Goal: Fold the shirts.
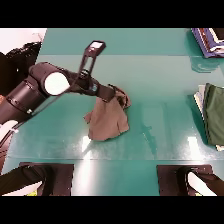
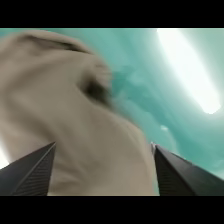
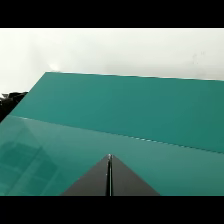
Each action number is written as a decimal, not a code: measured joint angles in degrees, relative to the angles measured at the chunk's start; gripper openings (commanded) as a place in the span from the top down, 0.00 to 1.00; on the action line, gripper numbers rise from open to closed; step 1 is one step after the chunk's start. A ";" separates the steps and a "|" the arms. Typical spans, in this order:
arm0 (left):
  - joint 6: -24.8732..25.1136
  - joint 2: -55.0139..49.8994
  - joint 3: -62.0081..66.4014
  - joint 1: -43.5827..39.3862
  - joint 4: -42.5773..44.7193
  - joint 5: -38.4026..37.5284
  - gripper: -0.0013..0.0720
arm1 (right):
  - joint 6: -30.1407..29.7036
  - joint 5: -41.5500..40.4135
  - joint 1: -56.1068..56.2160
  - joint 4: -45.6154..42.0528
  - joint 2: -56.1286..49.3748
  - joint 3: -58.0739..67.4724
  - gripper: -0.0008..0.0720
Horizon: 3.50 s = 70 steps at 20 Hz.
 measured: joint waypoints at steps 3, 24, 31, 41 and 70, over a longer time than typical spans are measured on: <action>1.95 -0.46 -0.24 7.30 -0.17 -2.51 0.01 | 0.00 0.02 0.00 -0.02 0.00 0.00 0.96; 28.24 1.99 -38.88 22.73 -30.80 -9.35 0.01 | 0.00 3.80 4.55 0.15 -9.49 0.00 0.96; 33.51 2.12 -40.54 17.35 -36.24 -3.15 0.95 | 0.02 3.85 5.88 0.15 -13.44 0.00 0.96; 27.78 2.25 -22.43 25.64 -16.74 -11.78 0.95 | 0.00 15.37 8.66 -0.42 -29.07 -2.29 0.10; 22.71 9.38 12.13 31.67 -3.74 -13.46 0.95 | 1.73 10.14 19.85 -10.32 -33.22 16.52 0.97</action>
